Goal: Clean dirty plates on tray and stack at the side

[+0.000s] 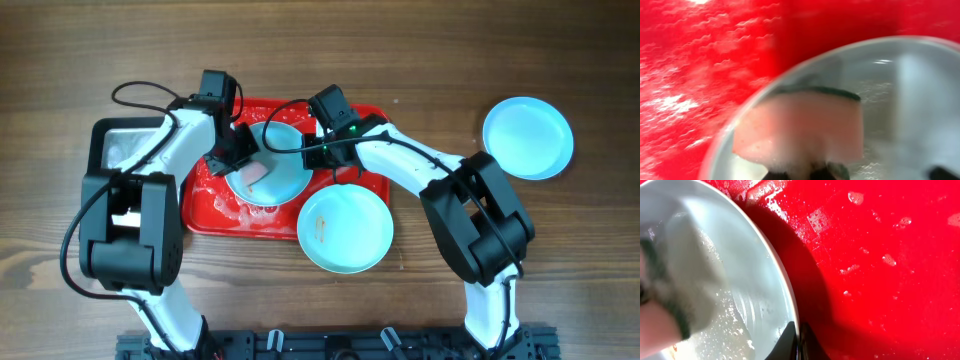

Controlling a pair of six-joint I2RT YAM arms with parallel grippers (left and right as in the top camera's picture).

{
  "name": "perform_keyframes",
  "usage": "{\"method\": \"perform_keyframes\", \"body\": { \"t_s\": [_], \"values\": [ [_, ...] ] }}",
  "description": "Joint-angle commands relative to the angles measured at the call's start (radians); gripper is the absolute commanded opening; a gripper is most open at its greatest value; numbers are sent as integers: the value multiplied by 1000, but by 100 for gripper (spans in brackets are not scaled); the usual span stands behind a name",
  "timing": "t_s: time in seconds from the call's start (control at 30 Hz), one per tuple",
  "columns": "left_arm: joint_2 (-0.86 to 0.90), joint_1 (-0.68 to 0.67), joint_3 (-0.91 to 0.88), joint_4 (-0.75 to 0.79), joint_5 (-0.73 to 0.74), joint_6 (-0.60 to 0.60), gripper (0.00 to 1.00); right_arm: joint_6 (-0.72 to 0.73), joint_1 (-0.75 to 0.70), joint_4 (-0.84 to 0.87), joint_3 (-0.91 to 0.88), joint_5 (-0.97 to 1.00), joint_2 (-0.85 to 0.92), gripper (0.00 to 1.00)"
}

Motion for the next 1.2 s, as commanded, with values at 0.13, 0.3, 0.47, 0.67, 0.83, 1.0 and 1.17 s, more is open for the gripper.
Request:
{"method": "perform_keyframes", "body": {
  "t_s": [0.13,0.3,0.47,0.67,0.83,1.0,1.17],
  "values": [
    [60,16,-57,-32,191,93,4,-14,-2,-15,0,8,41,4],
    [60,-60,-57,89,294,116,4,-15,-2,-16,0,8,41,4],
    [60,-152,-57,176,259,184,4,-15,-2,-16,0,8,41,4],
    [60,-131,-57,31,-102,46,4,-18,-2,-17,0,7,41,4],
    [60,-13,-57,-58,-203,44,4,-18,-2,-16,0,5,41,4],
    [60,98,-57,-66,-246,45,4,-18,-2,-16,0,5,41,4],
    [60,111,-57,135,-244,56,4,-17,-2,-14,0,5,41,4]
  ]
}}
